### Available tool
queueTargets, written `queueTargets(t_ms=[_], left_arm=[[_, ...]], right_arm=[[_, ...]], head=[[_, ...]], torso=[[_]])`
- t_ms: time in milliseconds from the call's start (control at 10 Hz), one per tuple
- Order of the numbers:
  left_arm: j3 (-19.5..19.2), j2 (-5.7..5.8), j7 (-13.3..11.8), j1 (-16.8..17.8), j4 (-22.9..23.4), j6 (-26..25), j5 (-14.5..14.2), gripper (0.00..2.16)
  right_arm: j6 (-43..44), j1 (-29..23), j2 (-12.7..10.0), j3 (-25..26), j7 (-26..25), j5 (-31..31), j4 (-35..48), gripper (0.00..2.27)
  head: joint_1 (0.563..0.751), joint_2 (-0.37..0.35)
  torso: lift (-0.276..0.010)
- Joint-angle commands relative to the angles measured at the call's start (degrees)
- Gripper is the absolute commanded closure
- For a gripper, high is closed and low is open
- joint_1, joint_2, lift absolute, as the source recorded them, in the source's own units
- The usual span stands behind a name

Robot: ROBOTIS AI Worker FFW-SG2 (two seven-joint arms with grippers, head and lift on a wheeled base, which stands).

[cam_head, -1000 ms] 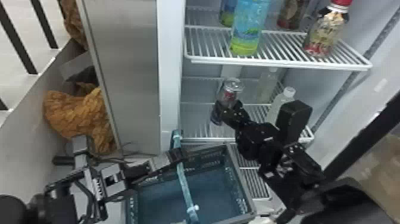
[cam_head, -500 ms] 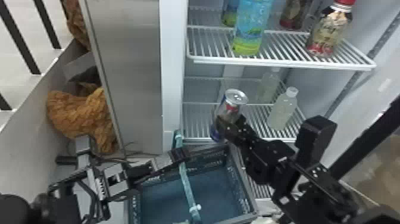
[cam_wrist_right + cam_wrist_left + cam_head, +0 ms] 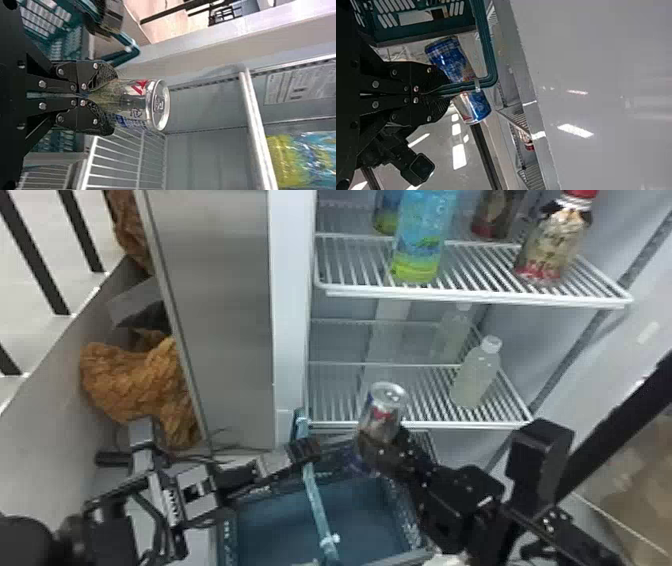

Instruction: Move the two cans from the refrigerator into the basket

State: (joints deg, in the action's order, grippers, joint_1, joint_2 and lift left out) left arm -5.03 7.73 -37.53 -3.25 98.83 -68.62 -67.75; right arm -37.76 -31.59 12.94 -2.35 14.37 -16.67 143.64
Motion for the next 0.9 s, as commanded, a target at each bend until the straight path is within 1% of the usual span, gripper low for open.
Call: queueTargets(t_ms=[0,300,400,500,600,700,800], left_arm=[[0.0,0.0,0.0,0.02,-0.05,0.0,-0.01,1.21],[0.0,-0.09,0.0,0.02,-0.05,0.0,0.11,1.21],[0.11,-0.09,0.0,0.16,-0.05,0.0,0.11,1.21],[0.11,-0.09,0.0,0.16,-0.05,0.0,0.11,1.21],[0.11,-0.09,0.0,0.16,-0.05,0.0,0.11,1.21],[0.23,-0.09,0.0,0.16,-0.05,0.0,0.11,1.21],[0.34,-0.18,0.0,0.16,-0.05,0.14,0.11,1.21]], right_arm=[[-2.17,-1.46,-0.29,0.06,0.75,-0.01,0.99,1.29],[-7.23,-2.58,-1.08,0.86,3.82,2.05,1.84,1.26],[-8.64,-2.44,-1.25,1.09,4.44,2.16,1.55,1.19],[-11.17,-1.6,-1.78,2.0,6.2,2.28,0.43,1.03],[-11.31,-0.47,-2.4,2.8,8.57,2.73,-1.68,0.79],[-11.31,0.09,-2.48,3.03,9.36,3.19,-2.24,0.53],[-10.89,0.09,-2.57,3.49,9.36,3.42,-2.1,0.39]], head=[[0.695,-0.128],[0.695,-0.122],[0.695,-0.126],[0.695,-0.128],[0.695,-0.13],[0.695,-0.135],[0.695,-0.138]], torso=[[-0.219],[-0.219],[-0.219],[-0.219],[-0.219],[-0.219],[-0.219]])
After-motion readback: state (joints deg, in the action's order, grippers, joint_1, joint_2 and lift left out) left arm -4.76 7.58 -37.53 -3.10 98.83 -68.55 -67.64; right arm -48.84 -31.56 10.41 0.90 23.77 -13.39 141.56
